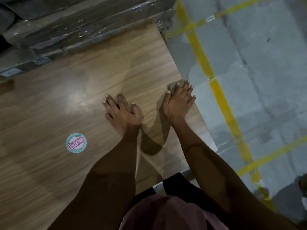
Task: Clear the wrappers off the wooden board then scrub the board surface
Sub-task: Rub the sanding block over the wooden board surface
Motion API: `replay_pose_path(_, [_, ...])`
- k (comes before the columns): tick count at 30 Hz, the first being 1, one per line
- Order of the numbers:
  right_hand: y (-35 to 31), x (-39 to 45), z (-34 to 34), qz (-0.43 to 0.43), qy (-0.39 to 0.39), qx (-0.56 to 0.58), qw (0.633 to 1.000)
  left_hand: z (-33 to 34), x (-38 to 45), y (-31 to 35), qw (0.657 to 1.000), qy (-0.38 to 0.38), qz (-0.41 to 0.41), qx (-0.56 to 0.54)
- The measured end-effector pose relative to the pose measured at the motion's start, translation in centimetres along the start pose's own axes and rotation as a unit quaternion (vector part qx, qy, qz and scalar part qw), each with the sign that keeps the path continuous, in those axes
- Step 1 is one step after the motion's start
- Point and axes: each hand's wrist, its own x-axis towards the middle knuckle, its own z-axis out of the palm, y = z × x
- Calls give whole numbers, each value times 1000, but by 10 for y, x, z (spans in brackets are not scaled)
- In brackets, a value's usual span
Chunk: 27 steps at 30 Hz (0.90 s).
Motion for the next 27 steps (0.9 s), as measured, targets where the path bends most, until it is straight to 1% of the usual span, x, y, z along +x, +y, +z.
replay_pose_path(2, [-6,-2,2,-26,-3,-1,1000,-2,0,2,1000,-6,0,-1])
replay_pose_path(5, [-4,-2,4,-111,-10,-23,993,-5,1,4,999,-28,-17,7])
replay_pose_path(7, [1,7,2,-144,-8,-33,989,-7,1,7,998,-44,-32,9])
replay_pose_path(9, [1,20,0,-130,8,-34,991,-7,2,8,998,-54,-42,9])
replay_pose_path(11, [-4,33,0,-79,26,-27,996,-6,2,7,997,-63,-45,10])
replay_pose_path(13, [-14,41,1,-28,26,-10,999,-5,3,5,997,-67,-42,14])
replay_pose_path(15, [-26,41,3,-7,26,-5,1000,-5,4,3,997,-68,-40,18])
replay_pose_path(17, [-34,35,7,-42,24,-18,999,-3,3,2,997,-66,-39,18])
replay_pose_path(19, [-38,30,11,-122,12,-34,992,-3,4,2,997,-61,-35,19])
replay_pose_path(21, [-37,35,13,-170,3,-27,985,-3,4,3,998,-53,-33,17])
replay_pose_path(24, [-34,56,12,-169,23,-22,985,-3,4,4,998,-48,-34,13])
replay_pose_path(27, [-46,79,9,-99,29,-3,995,-2,4,2,998,-46,-35,18])
